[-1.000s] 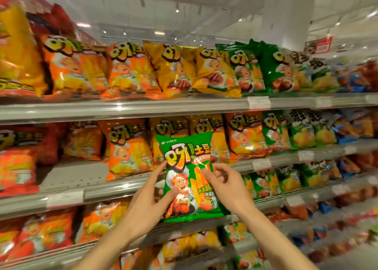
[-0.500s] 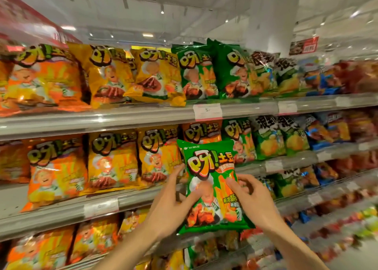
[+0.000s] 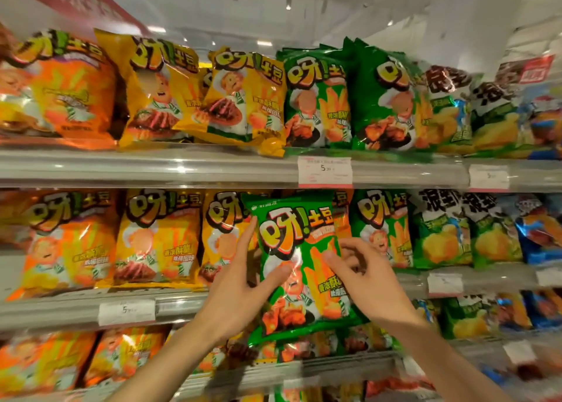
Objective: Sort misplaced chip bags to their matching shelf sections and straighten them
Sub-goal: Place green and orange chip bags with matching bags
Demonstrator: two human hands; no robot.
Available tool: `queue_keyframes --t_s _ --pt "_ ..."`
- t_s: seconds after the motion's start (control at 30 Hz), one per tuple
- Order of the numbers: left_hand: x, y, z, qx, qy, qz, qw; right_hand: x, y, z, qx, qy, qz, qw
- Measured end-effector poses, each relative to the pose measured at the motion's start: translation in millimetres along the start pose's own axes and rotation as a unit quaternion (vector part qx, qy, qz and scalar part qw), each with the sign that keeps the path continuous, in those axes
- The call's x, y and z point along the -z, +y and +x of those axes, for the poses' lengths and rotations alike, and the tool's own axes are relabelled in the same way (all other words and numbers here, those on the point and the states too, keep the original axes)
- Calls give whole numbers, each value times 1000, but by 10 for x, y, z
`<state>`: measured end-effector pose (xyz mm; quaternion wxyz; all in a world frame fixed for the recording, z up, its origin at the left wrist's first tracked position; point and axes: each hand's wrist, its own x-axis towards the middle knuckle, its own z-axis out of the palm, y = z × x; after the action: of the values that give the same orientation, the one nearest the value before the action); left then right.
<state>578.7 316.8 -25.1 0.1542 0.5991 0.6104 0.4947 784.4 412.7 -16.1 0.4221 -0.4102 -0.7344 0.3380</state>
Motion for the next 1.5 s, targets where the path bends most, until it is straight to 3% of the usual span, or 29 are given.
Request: queue_keyframes --t_s 0.23,0.37,0.53,1.03,1.5 --pt "118 67 -76 7 65 9 998 8 -12 215 98 -11 -32 995" --pt "100 137 -157 33 83 33 995 204 92 468 108 79 -191 972" --pt "32 162 -174 38 118 79 989 176 167 664 70 27 -318 945" --pt "-11 277 -324 73 150 132 977 204 212 721 117 37 -262 957" --pt "150 317 -476 60 144 130 979 677 230 658 95 -37 -131 986"
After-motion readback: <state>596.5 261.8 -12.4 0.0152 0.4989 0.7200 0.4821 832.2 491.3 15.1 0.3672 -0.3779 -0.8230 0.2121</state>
